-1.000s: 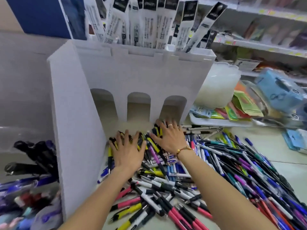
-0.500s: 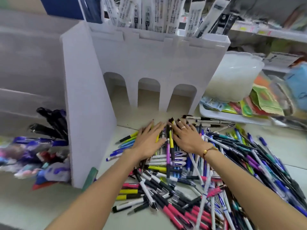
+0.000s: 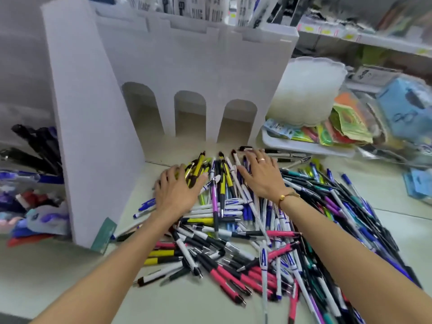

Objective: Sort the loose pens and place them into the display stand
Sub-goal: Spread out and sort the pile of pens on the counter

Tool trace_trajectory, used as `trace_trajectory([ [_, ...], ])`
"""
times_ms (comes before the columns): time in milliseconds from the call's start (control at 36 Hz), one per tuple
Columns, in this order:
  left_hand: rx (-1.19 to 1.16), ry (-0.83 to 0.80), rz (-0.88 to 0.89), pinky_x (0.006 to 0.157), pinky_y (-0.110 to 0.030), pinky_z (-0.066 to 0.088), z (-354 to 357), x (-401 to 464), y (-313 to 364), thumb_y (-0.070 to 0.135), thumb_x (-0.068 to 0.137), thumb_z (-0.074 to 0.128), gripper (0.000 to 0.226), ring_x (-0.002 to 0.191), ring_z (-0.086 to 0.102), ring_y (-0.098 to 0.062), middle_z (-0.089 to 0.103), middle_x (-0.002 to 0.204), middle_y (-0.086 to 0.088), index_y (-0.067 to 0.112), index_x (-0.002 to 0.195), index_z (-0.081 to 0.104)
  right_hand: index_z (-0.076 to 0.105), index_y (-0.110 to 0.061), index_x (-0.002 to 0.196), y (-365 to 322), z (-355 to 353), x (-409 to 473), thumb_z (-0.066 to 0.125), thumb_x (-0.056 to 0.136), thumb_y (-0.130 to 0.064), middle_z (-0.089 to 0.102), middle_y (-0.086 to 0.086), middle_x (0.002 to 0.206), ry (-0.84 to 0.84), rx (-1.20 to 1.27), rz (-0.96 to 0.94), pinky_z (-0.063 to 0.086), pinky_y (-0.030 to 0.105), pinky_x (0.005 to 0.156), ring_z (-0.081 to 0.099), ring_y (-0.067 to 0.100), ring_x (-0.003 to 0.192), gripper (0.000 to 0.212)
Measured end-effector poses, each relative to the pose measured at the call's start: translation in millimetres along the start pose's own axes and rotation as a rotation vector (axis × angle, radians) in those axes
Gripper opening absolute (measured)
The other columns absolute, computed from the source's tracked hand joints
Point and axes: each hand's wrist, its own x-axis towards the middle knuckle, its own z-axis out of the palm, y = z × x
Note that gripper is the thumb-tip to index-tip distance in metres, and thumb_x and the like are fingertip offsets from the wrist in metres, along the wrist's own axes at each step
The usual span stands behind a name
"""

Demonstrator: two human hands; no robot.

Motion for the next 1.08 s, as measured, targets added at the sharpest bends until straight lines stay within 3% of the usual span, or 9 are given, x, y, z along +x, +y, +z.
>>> trace_trajectory([
  [194, 0.066, 0.030, 0.101, 0.109, -0.040, 0.023, 9, -9, 18, 0.070, 0.091, 0.022, 0.070, 0.134, 0.026, -0.026, 0.031, 0.147, -0.006, 0.028, 0.147, 0.031, 0.000, -0.021, 0.154, 3, 1, 19, 0.019, 0.098, -0.060, 0.013, 0.014, 0.160, -0.077, -0.003, 0.138, 0.003, 0.050, 0.117, 0.007, 0.028, 0.148, 0.071],
  [361, 0.041, 0.071, 0.122, 0.111, -0.042, 0.023, 8, -7, 22, 0.063, 0.094, 0.021, 0.065, 0.136, 0.027, -0.026, 0.031, 0.149, -0.007, 0.028, 0.148, 0.028, 0.037, -0.015, 0.141, -1, 8, 5, 0.024, 0.099, -0.055, 0.040, 0.014, 0.138, 0.028, -0.052, 0.135, 0.024, 0.044, 0.109, 0.034, 0.029, 0.130, 0.060],
  [472, 0.000, 0.163, 0.252, 0.113, -0.042, 0.020, 0, 9, 42, 0.041, 0.101, 0.030, 0.049, 0.139, 0.024, -0.024, 0.030, 0.152, -0.005, 0.023, 0.147, 0.033, 0.026, -0.020, 0.150, 2, 10, -14, 0.019, 0.101, -0.051, 0.023, 0.012, 0.154, -0.055, 0.002, 0.100, 0.012, 0.045, 0.117, 0.016, 0.026, 0.144, 0.058],
  [583, -0.013, -0.018, 0.477, 0.113, -0.040, 0.023, 3, 43, 86, 0.026, 0.102, 0.032, 0.047, 0.141, 0.024, -0.022, 0.028, 0.155, -0.001, 0.021, 0.149, 0.029, 0.020, -0.017, 0.152, 7, 9, -28, 0.018, 0.104, -0.039, 0.014, 0.008, 0.160, -0.114, 0.079, 0.061, 0.006, 0.041, 0.119, 0.006, 0.023, 0.148, 0.053],
  [694, 0.090, -0.120, 0.504, 0.117, -0.045, 0.016, 21, 65, 120, 0.033, 0.104, 0.024, 0.049, 0.143, 0.022, -0.024, 0.023, 0.158, 0.001, 0.022, 0.151, 0.023, 0.035, -0.007, 0.145, 27, -1, -32, 0.032, 0.103, -0.021, 0.035, 0.012, 0.151, -0.012, 0.253, 0.012, 0.020, 0.031, 0.114, 0.029, 0.023, 0.140, 0.045],
  [750, 0.139, -0.130, 0.484, 0.115, -0.046, 0.017, 29, 66, 129, 0.036, 0.104, 0.023, 0.049, 0.141, 0.025, -0.025, 0.026, 0.156, 0.000, 0.022, 0.151, 0.024, 0.044, -0.007, 0.139, 43, -7, -37, 0.036, 0.100, -0.015, 0.047, 0.012, 0.140, 0.089, 0.249, 0.028, 0.027, 0.035, 0.111, 0.039, 0.024, 0.132, 0.040],
  [861, 0.244, -0.083, 0.503, 0.109, -0.046, 0.025, 36, 67, 138, 0.034, 0.103, 0.026, 0.047, 0.135, 0.030, -0.028, 0.032, 0.150, -0.004, 0.024, 0.148, 0.031, 0.044, -0.010, 0.140, 87, -16, -36, 0.038, 0.101, -0.023, 0.048, 0.010, 0.140, 0.187, 0.093, 0.110, 0.027, 0.040, 0.112, 0.038, 0.026, 0.132, 0.042],
  [972, 0.224, -0.087, 0.528, 0.107, -0.044, 0.025, 41, 68, 137, 0.030, 0.103, 0.026, 0.044, 0.133, 0.028, -0.026, 0.034, 0.147, -0.002, 0.033, 0.147, 0.032, 0.034, -0.020, 0.146, 110, -19, -22, 0.030, 0.103, -0.039, 0.035, 0.007, 0.151, 0.050, 0.001, 0.222, 0.018, 0.041, 0.114, 0.027, 0.027, 0.140, 0.048],
  [1083, 0.166, -0.105, 0.567, 0.107, -0.043, 0.025, 43, 63, 133, 0.025, 0.103, 0.028, 0.044, 0.132, 0.029, -0.023, 0.036, 0.146, 0.004, 0.039, 0.145, 0.033, 0.030, -0.032, 0.147, 105, -14, -18, 0.025, 0.103, -0.039, 0.026, 0.002, 0.156, -0.032, 0.048, 0.231, 0.007, 0.040, 0.114, 0.016, 0.027, 0.143, 0.044],
])
